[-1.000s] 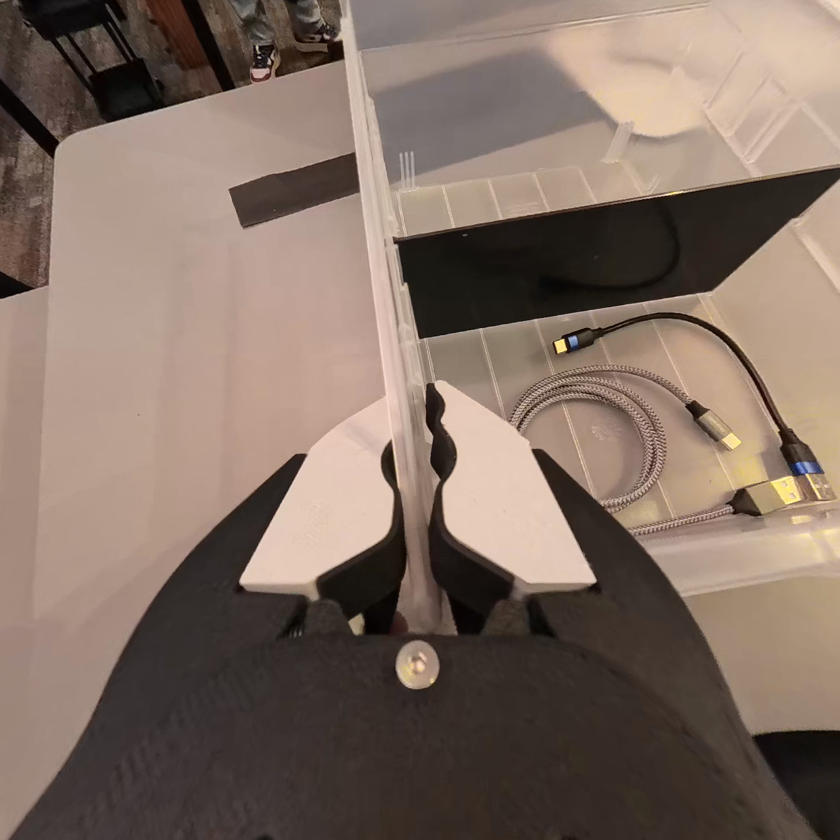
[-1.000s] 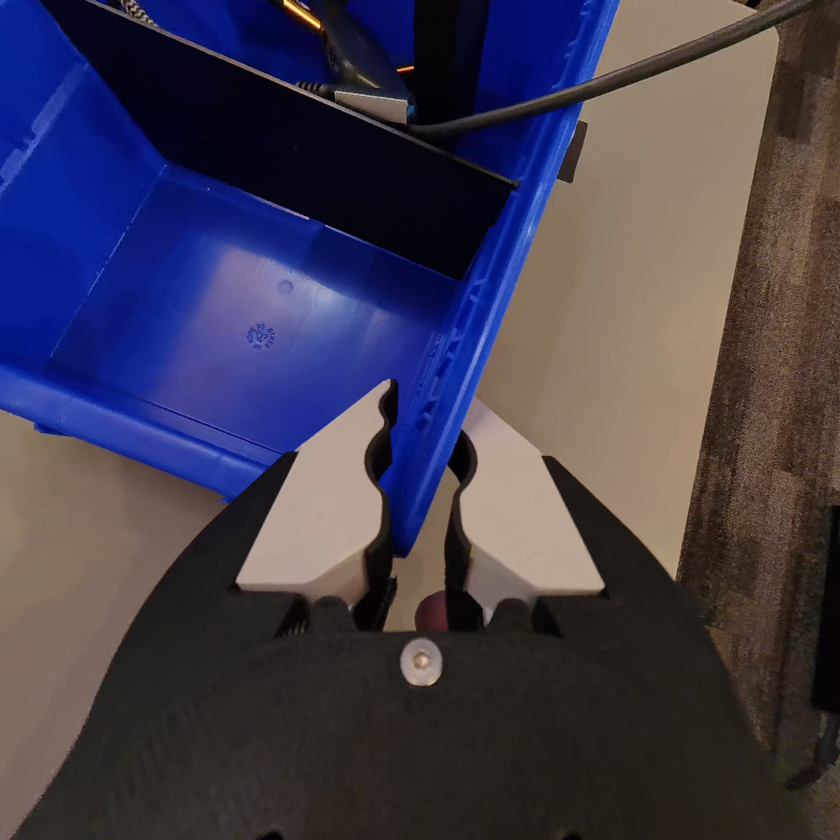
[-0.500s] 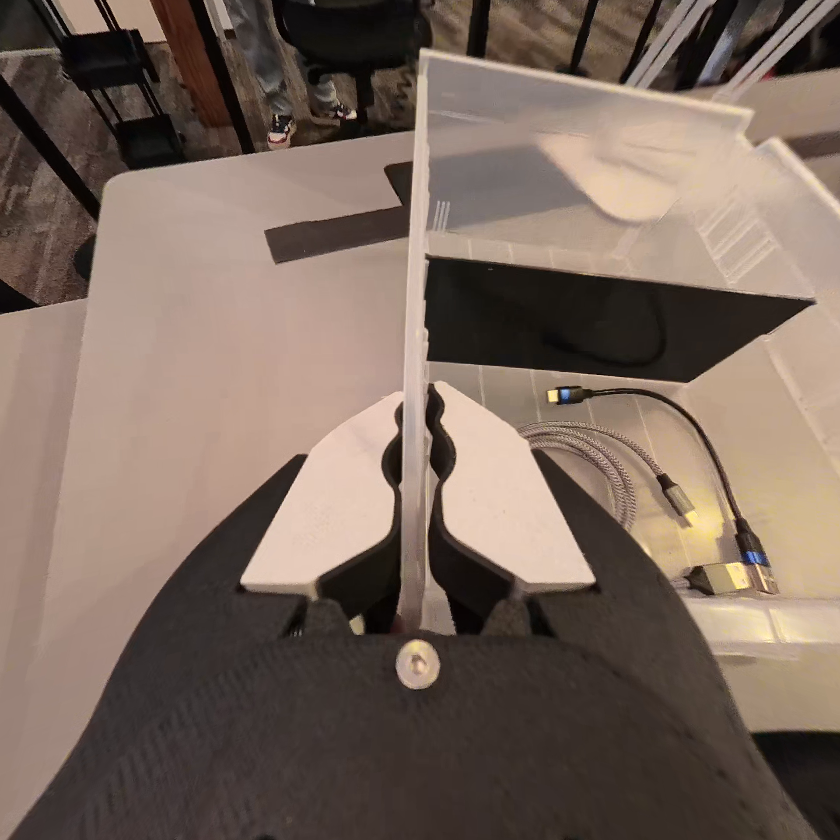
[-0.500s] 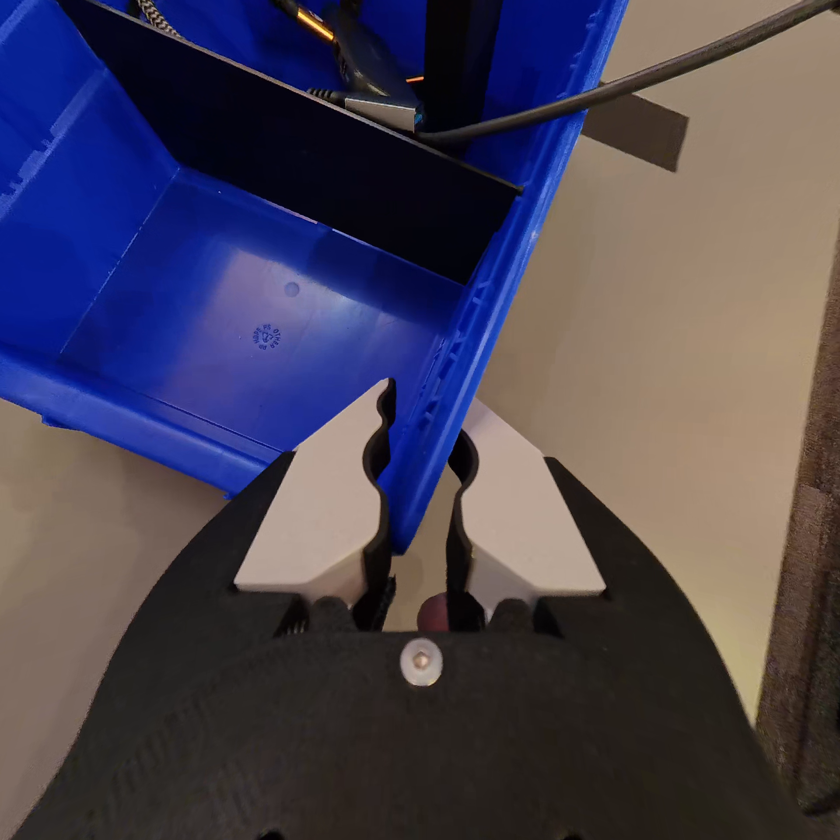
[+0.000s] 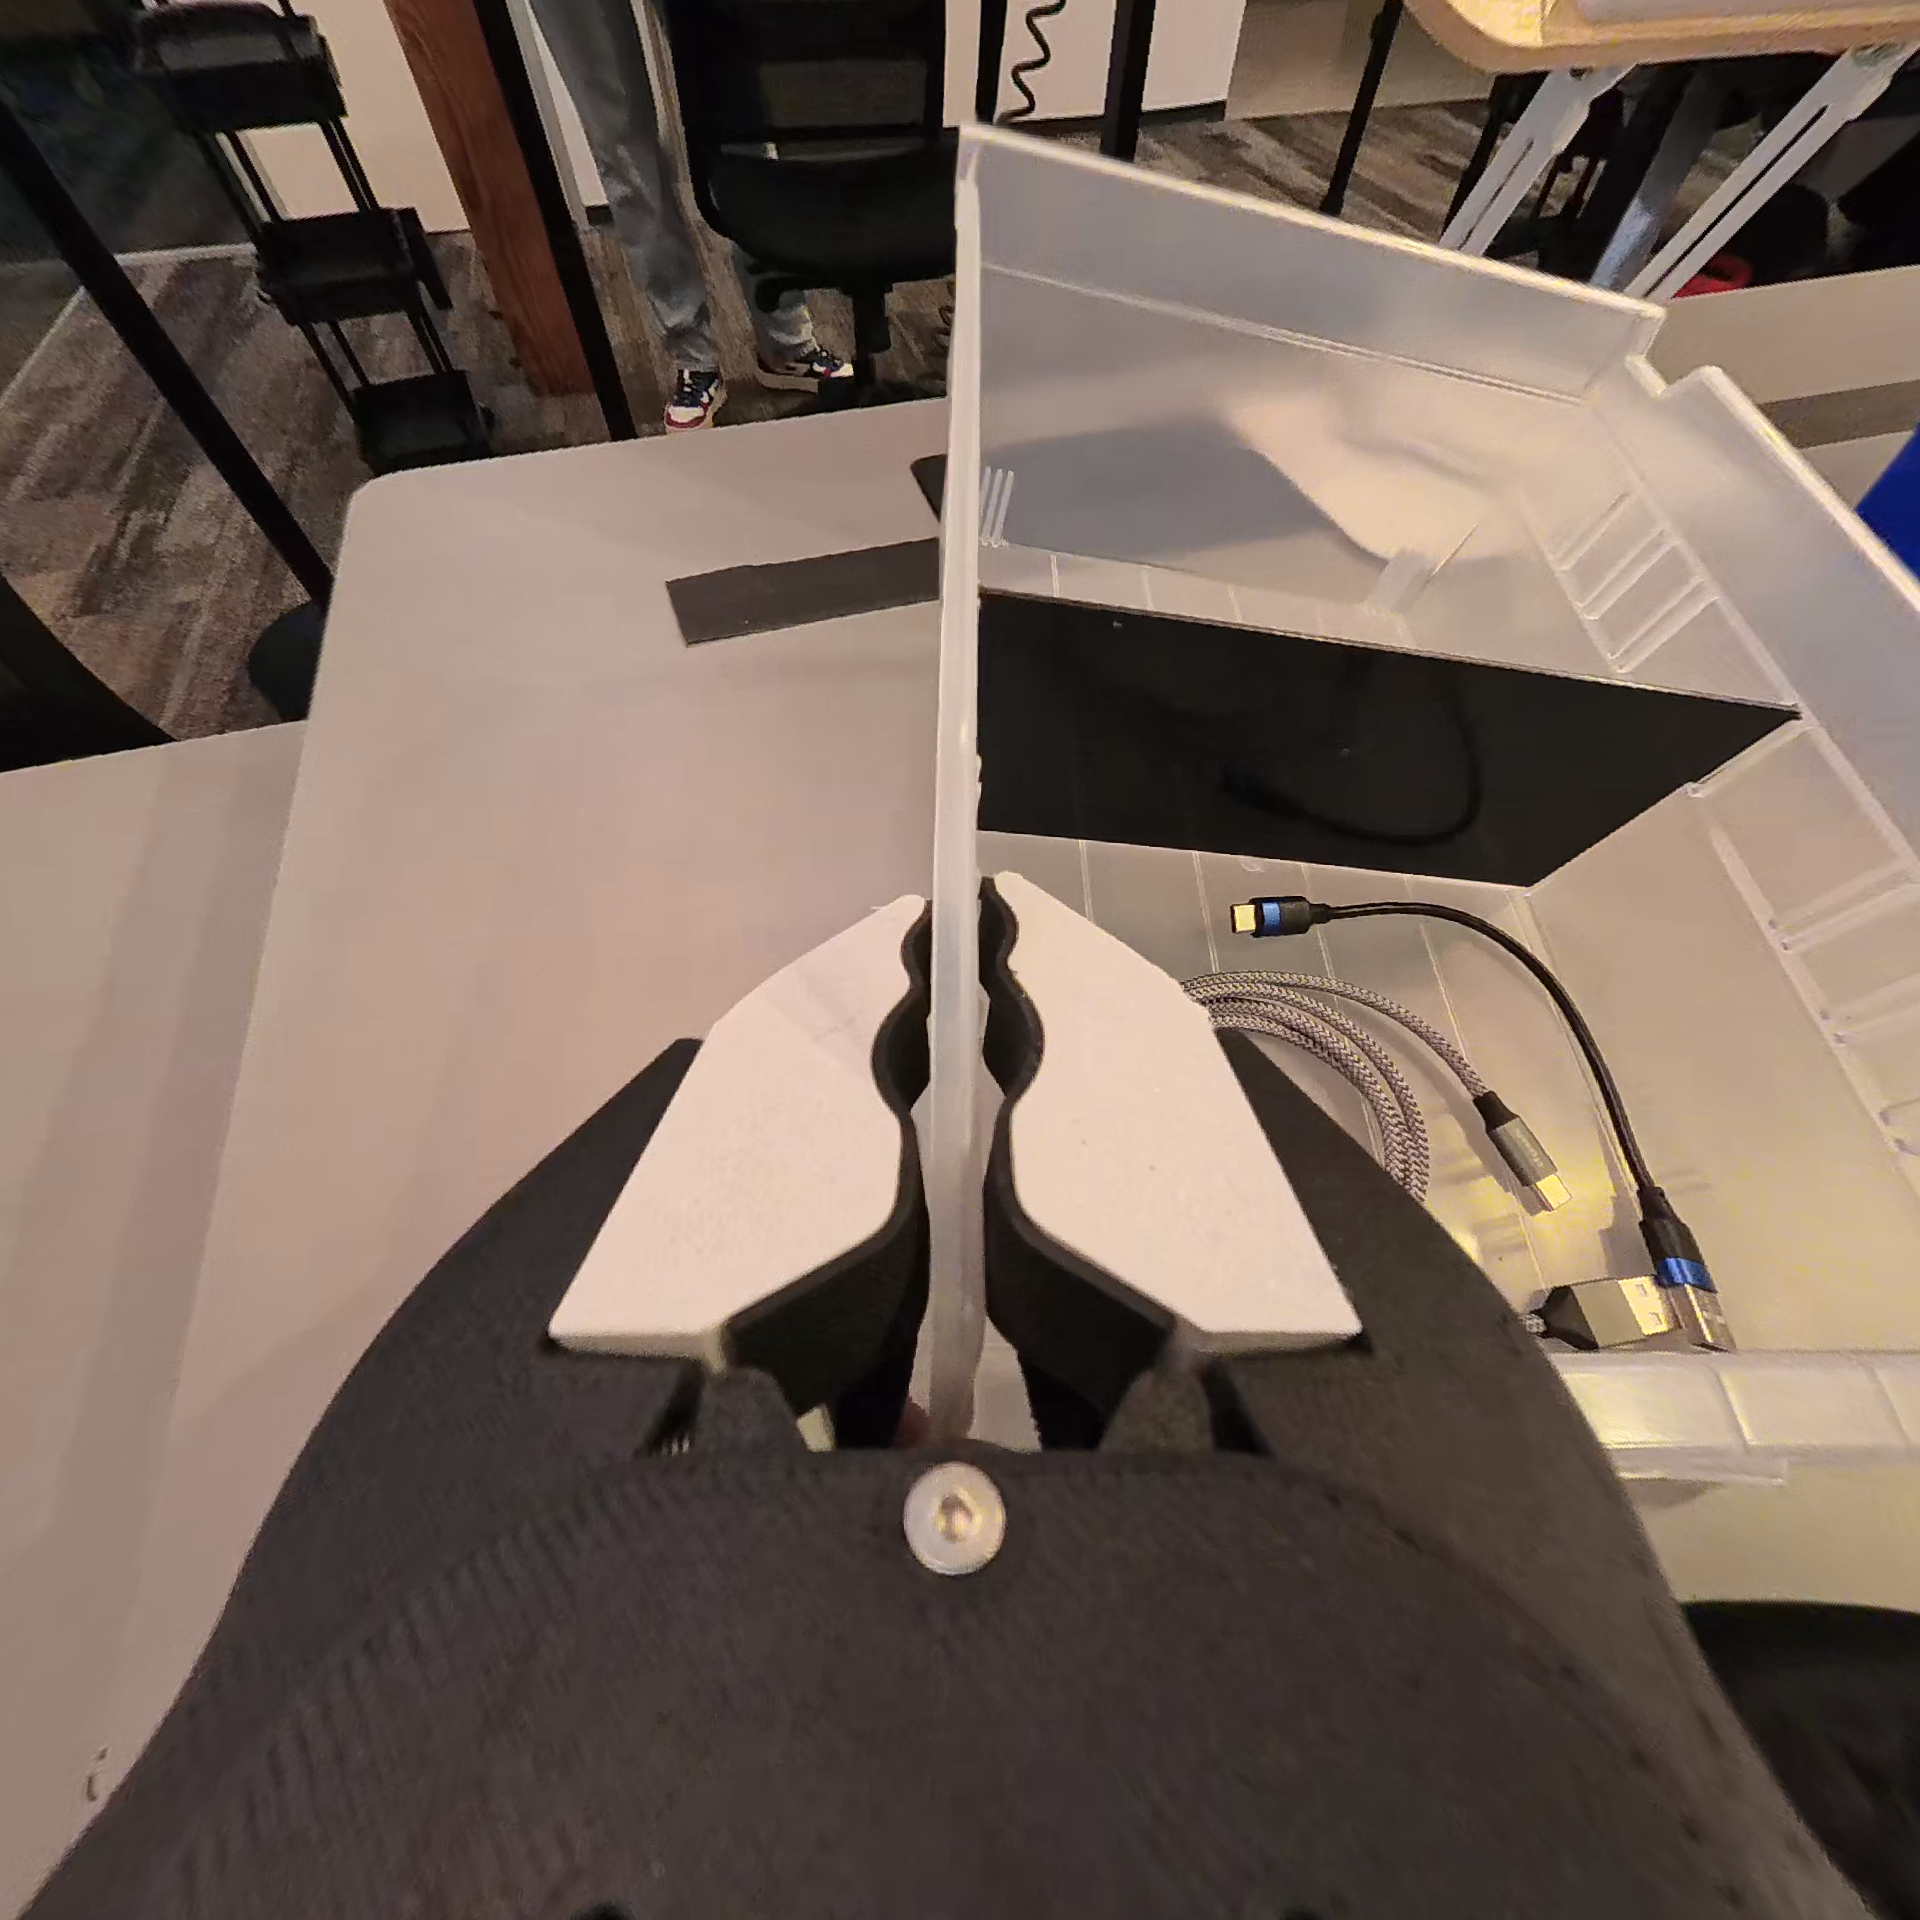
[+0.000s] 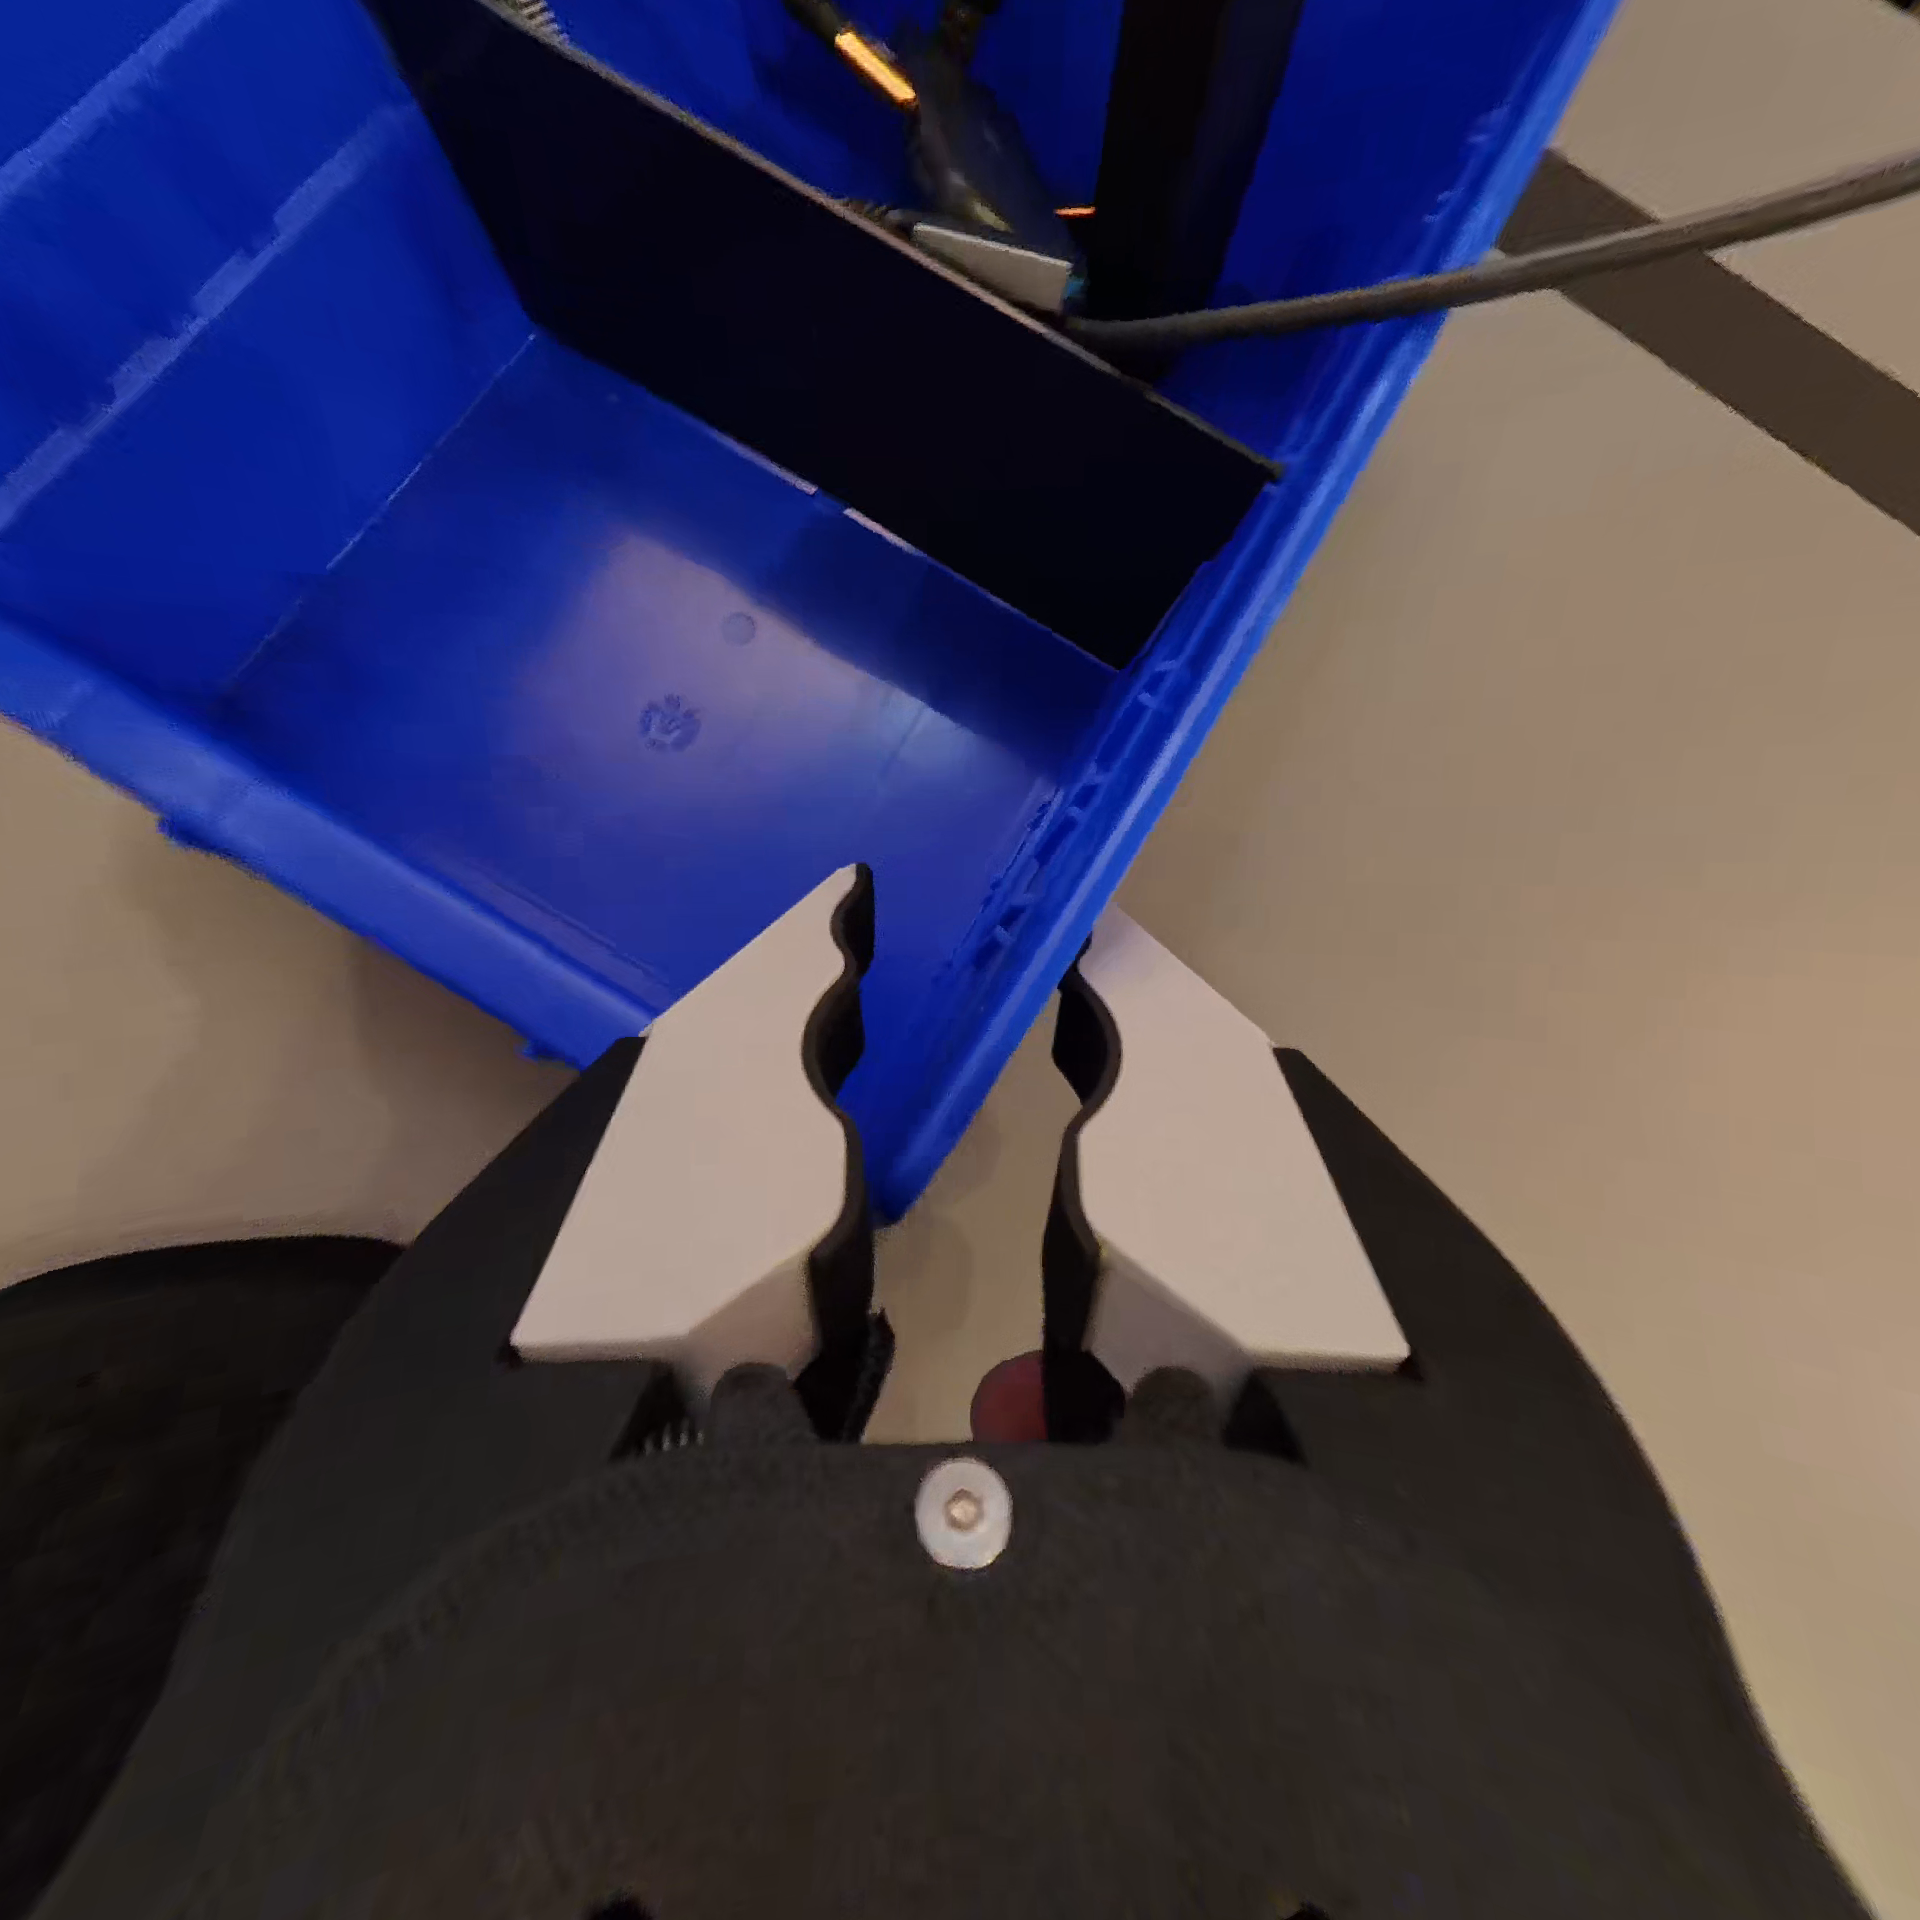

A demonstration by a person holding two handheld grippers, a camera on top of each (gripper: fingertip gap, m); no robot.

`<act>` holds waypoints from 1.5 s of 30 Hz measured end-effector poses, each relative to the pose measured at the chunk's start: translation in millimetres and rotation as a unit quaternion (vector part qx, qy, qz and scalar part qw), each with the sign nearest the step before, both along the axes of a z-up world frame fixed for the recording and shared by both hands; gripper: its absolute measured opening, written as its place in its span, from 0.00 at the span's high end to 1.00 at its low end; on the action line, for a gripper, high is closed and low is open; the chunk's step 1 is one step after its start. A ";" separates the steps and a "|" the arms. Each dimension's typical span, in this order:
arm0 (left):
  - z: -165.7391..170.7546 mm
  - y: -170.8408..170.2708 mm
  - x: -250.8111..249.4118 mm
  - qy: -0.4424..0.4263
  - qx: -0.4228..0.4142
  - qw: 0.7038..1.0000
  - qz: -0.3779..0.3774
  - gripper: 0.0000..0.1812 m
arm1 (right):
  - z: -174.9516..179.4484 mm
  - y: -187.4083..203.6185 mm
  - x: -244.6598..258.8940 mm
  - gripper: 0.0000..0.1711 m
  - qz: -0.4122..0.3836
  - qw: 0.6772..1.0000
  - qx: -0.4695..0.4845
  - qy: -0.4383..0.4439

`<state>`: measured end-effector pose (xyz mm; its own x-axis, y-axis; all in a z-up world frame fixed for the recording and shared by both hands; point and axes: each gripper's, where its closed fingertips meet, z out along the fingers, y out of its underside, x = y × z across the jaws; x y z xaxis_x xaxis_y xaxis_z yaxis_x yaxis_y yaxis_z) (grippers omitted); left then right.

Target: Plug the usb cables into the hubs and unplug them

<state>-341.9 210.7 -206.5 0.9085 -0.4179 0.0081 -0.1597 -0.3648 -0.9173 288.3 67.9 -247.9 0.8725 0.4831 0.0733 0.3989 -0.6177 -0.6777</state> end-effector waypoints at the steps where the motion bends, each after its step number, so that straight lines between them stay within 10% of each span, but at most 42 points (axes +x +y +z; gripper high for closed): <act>1: 0.8 -0.5 -2.4 0.000 0.001 1.000 0.002 0.97 | 0.1 -2.5 -10.4 0.80 0.013 1.000 -0.005 -0.005; 45: 78.6 -102.4 -183.7 -0.077 0.147 0.967 0.191 0.97 | -4.0 55.8 -420.9 0.70 0.259 0.965 0.027 0.015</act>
